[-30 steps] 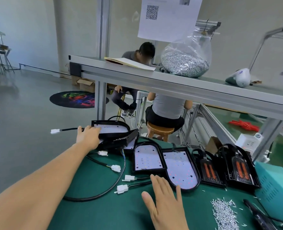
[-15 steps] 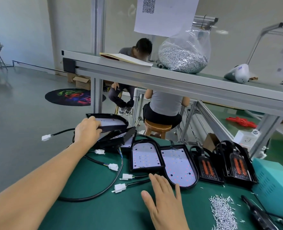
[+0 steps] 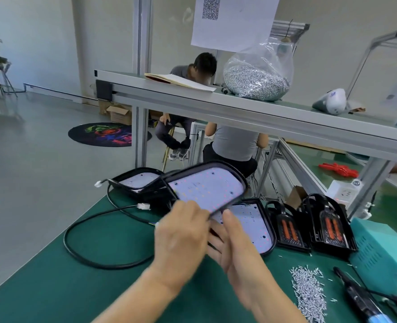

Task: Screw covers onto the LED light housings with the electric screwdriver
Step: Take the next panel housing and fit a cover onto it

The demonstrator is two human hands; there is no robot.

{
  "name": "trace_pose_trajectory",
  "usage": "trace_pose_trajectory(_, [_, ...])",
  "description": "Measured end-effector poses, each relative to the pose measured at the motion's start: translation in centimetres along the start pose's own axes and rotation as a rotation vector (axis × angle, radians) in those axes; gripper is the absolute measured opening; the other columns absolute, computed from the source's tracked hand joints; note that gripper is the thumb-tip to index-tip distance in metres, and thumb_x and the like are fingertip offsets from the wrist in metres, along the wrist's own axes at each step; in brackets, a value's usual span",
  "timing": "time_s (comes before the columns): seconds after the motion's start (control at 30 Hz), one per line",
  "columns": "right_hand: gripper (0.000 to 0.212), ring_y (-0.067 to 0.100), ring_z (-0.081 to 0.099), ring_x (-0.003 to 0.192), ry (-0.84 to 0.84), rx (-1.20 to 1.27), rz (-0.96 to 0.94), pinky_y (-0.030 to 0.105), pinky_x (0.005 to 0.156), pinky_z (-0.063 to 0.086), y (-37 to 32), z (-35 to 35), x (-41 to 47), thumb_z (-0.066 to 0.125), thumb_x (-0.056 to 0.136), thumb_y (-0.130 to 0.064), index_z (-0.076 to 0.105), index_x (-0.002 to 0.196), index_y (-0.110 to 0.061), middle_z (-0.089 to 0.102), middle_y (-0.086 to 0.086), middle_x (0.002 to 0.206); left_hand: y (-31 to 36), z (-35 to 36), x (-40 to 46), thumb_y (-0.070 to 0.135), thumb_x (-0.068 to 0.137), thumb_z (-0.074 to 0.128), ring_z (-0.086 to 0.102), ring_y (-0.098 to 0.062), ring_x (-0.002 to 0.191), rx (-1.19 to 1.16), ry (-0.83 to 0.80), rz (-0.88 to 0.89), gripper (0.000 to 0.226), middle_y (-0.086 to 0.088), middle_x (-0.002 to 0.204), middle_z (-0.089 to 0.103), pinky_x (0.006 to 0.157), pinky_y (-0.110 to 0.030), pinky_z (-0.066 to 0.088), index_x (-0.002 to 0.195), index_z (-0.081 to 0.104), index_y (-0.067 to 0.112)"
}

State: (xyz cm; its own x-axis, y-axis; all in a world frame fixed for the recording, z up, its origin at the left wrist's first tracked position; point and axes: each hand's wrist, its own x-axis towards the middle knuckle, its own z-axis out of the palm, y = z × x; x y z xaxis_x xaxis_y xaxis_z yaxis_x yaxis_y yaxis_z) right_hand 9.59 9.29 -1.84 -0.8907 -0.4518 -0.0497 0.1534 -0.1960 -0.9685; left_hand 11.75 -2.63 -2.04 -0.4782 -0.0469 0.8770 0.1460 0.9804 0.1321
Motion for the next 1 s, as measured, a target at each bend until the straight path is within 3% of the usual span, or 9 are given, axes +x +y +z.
trace_pose_trajectory(0.1, [0.01,0.008,0.066,0.068,0.079,0.224,-0.002,0.021,0.059,0.054,0.4,-1.1,-0.8,0.056,0.094,-0.022,0.054,0.1,-0.014,0.069,-0.001,0.08,3.3,-0.3,-2.3,0.012,0.076,0.064,0.051,-0.02,0.055,-0.076,-0.047,0.048,0.013,0.0,0.062,0.052,0.05,-0.028,0.032,0.063,0.065,0.015])
trace_pose_trajectory(0.17, [0.009,0.01,0.06,0.059,0.178,0.226,-0.001,0.021,0.049,0.049,1.1,-2.3,-1.4,0.053,0.095,-0.005,0.055,0.097,-0.013,0.063,0.001,0.072,4.7,-0.4,-3.8,0.016,0.073,0.07,0.053,-0.019,0.057,-0.121,-0.082,0.102,0.002,0.001,0.065,0.056,0.049,-0.026,0.037,0.072,0.07,0.016])
trace_pose_trajectory(0.27, [0.018,0.021,0.054,0.07,0.251,0.166,0.02,0.029,0.055,0.05,1.5,-4.5,-2.5,0.045,0.095,0.002,0.057,0.101,-0.01,0.059,0.013,0.081,5.1,-1.0,-5.3,0.03,0.078,0.062,0.061,-0.011,0.071,-0.38,-0.167,0.038,0.017,0.007,0.082,0.064,0.058,-0.021,0.05,0.087,0.073,0.021])
trace_pose_trajectory(0.37, [0.023,0.021,0.065,0.074,0.225,0.069,0.059,0.037,0.058,0.057,1.8,-6.5,-3.6,0.047,0.097,-0.004,0.062,0.111,-0.015,0.07,0.01,0.093,3.9,-1.8,-5.3,0.025,0.085,0.064,0.055,-0.003,0.075,-0.689,-0.156,-0.385,0.009,0.016,0.087,0.06,0.068,-0.015,0.044,0.091,0.065,0.033])
trace_pose_trajectory(0.5, [0.026,0.01,0.067,0.068,0.277,-0.135,0.118,0.03,0.055,0.055,2.8,-8.3,-4.6,0.046,0.098,-0.007,0.065,0.109,-0.022,0.074,-0.005,0.088,2.0,-1.0,-5.1,0.019,0.087,0.065,0.052,-0.004,0.081,-0.829,-0.234,-0.805,0.019,0.011,0.092,0.058,0.069,-0.006,0.038,0.095,0.06,0.036])
trace_pose_trajectory(0.57, [0.028,0.008,0.065,0.07,0.269,-0.217,0.135,0.026,0.054,0.052,3.3,-8.6,-4.7,0.044,0.099,-0.011,0.065,0.111,-0.025,0.073,-0.009,0.088,1.5,-0.4,-4.7,0.027,0.088,0.064,0.053,0.002,0.088,-0.907,-0.365,-0.94,0.016,0.01,0.103,0.06,0.077,-0.011,0.04,0.103,0.059,0.031])
trace_pose_trajectory(0.67, [0.029,0.006,0.06,0.066,0.236,-0.319,0.144,0.025,0.054,0.051,3.7,-8.7,-5.1,0.043,0.1,-0.015,0.065,0.109,-0.032,0.071,-0.009,0.087,1.3,0.8,-4.0,0.035,0.088,0.062,0.059,-0.014,0.104,-1.111,-0.603,-1.133,0.033,0.0,0.117,0.063,0.086,-0.032,0.046,0.117,0.057,0.02])
trace_pose_trajectory(0.9, [0.035,-0.005,0.064,0.095,0.167,-0.515,0.083,0.009,0.073,0.046,3.7,-9.9,-6.8,0.044,0.1,-0.011,0.061,0.115,-0.038,0.07,-0.024,0.108,2.4,2.3,-3.1,0.011,0.09,0.057,0.064,-0.025,0.097,-1.391,-0.598,-1.273,0.029,-0.01,0.114,0.069,0.092,-0.041,0.048,0.119,0.061,0.009])
trace_pose_trajectory(1.0, [0.036,-0.006,0.06,0.084,0.136,-0.631,0.063,0.011,0.074,0.042,3.8,-10.6,-7.9,0.043,0.1,-0.012,0.06,0.113,-0.041,0.069,-0.025,0.1,2.7,2.8,-3.6,0.002,0.09,0.054,0.064,-0.025,0.092,-1.297,-0.64,-1.209,0.028,-0.007,0.105,0.071,0.087,-0.038,0.049,0.113,0.065,0.015])
